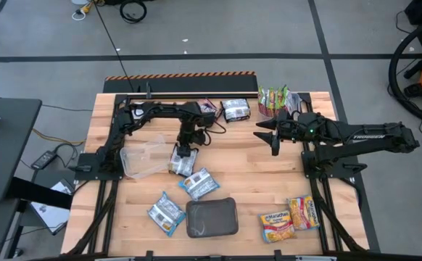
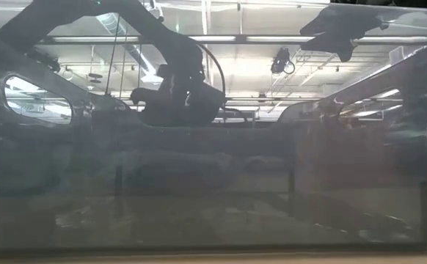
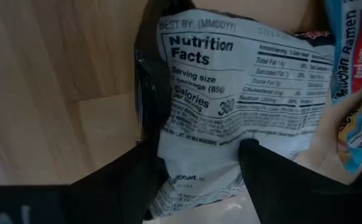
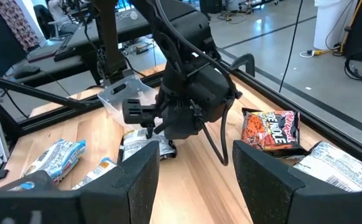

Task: Sort Maruchan noodles
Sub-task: Put the black noodle pack into the bottom transparent bin

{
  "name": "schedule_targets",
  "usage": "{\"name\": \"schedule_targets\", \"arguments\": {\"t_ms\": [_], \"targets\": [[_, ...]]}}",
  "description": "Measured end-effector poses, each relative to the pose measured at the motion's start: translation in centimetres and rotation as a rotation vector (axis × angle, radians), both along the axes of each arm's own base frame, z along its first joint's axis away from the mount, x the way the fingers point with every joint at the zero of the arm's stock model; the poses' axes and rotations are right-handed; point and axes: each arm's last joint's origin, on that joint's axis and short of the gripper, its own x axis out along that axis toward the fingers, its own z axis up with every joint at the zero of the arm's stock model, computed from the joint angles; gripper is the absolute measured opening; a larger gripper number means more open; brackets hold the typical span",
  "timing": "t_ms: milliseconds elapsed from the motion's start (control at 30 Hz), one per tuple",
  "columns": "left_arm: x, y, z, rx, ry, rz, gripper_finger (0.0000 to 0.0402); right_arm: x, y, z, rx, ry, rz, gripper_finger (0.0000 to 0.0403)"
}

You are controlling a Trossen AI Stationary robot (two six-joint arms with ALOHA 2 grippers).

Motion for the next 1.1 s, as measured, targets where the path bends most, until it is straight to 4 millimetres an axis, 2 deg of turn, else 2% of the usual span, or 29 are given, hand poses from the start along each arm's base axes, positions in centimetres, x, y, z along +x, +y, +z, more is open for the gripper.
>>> {"name": "schedule_targets", "arguments": {"t_ms": [133,333,467,567,733,800,933,1100], "targets": [[0.1,-0.1,-0.1,0.0,-0.01,-0.007,0.0187,0.0,0.0,0.0,0.0,0.0,0.0,0.0208],[0.0,-0.1,0.0,-0.011,0.009,0.015,0.0089,0.0,0.0,0.0,-0.009,0.001,0.002,0.0208],[0.3,0.2,1.2,0.005,0.073,0.063,0.0028,0.0,0.0,0.0,-0.018,0.003,0.004,0.0208],[1.2,0.7,3.4,0.044,0.077,0.144,0.0008,0.0,0.0,0.0,-0.032,0.006,0.008,0.0208],[2.2,1.1,7.7,0.104,0.067,0.252,0.0011,0.0,0.0,0.0,-0.033,0.007,0.008,0.0208],[2.6,1.1,9.4,0.135,0.034,0.345,0.0011,0.0,0.0,0.0,-0.033,0.006,0.008,0.0208],[1.8,0.7,13.4,0.181,-0.008,0.551,0.0012,0.0,0.0,0.0,-0.034,0.005,0.007,0.0208],[-0.6,-0.4,18.2,0.288,-0.073,0.754,0.0012,0.0,-0.1,0.1,-0.043,0.001,-0.009,0.0208]]}}
